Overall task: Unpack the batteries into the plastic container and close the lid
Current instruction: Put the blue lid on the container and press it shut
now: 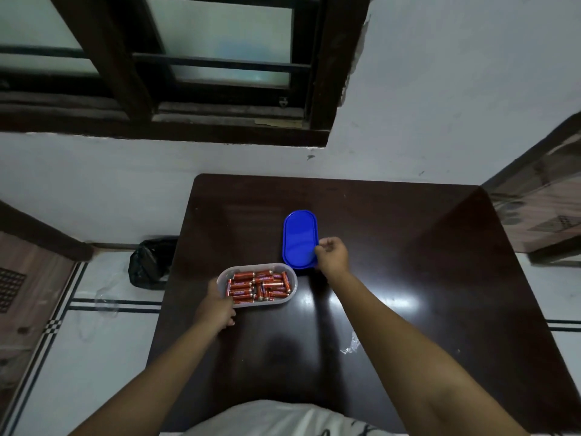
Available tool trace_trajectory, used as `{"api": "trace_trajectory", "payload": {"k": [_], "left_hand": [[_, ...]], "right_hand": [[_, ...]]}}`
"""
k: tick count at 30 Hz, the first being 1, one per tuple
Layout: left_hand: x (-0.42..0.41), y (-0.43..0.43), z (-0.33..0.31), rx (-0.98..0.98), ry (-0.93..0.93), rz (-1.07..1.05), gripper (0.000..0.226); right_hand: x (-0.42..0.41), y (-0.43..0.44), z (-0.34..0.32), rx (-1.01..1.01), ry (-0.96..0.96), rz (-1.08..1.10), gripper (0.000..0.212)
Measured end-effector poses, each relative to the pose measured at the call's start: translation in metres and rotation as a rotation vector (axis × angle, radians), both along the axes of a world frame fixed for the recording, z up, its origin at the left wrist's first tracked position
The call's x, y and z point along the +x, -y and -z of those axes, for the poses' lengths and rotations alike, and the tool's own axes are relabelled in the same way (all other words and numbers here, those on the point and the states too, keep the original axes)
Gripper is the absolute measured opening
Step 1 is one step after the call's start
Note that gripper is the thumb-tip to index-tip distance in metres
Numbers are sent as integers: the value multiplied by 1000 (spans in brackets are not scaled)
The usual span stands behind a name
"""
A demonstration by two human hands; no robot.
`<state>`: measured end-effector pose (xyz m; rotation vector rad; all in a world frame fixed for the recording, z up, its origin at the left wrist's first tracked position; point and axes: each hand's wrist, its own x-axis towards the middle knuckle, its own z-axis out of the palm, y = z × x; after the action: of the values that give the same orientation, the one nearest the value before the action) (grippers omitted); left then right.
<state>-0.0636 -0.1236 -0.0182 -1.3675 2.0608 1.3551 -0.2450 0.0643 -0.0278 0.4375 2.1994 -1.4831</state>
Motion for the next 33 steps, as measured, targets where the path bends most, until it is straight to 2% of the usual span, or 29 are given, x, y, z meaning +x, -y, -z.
{"api": "trace_trajectory", "payload": {"k": [3, 6, 10, 13, 18, 20, 21, 24, 28, 31, 33], "left_hand": [[7, -7, -4, 2, 2, 40, 51], [15, -16, -6, 9, 2, 78, 49], [30, -27, -3, 34, -8, 105, 45], [38, -34, 2, 29, -37, 102, 45], [38, -34, -2, 38, -52, 147, 53], [38, -31, -8, 60, -73, 159, 47], [38, -29, -11, 85, -80, 154, 42], [42, -16, -12, 129, -116, 62, 48], [49, 3, -16, 123, -255, -116, 46], [45, 7, -20, 113, -299, -3, 33], [41, 8, -19, 72, -299, 100, 32]], "right_hand": [[19, -10, -15, -201, 99, 50, 32], [45, -28, -28, -217, 43, -51, 35], [94, -54, -31, -8, -207, -209, 31], [128, -64, -27, 64, -313, -392, 31], [148, -62, -20, 231, -579, -681, 29], [149, -55, -22, 293, -649, -761, 29], [150, -50, -23, 328, -671, -803, 29], [150, -38, -25, 415, -747, -921, 30], [150, -29, -23, 469, -764, -996, 33], [154, -27, -22, 486, -773, -1056, 33], [157, -27, -20, 487, -775, -1061, 34]]}}
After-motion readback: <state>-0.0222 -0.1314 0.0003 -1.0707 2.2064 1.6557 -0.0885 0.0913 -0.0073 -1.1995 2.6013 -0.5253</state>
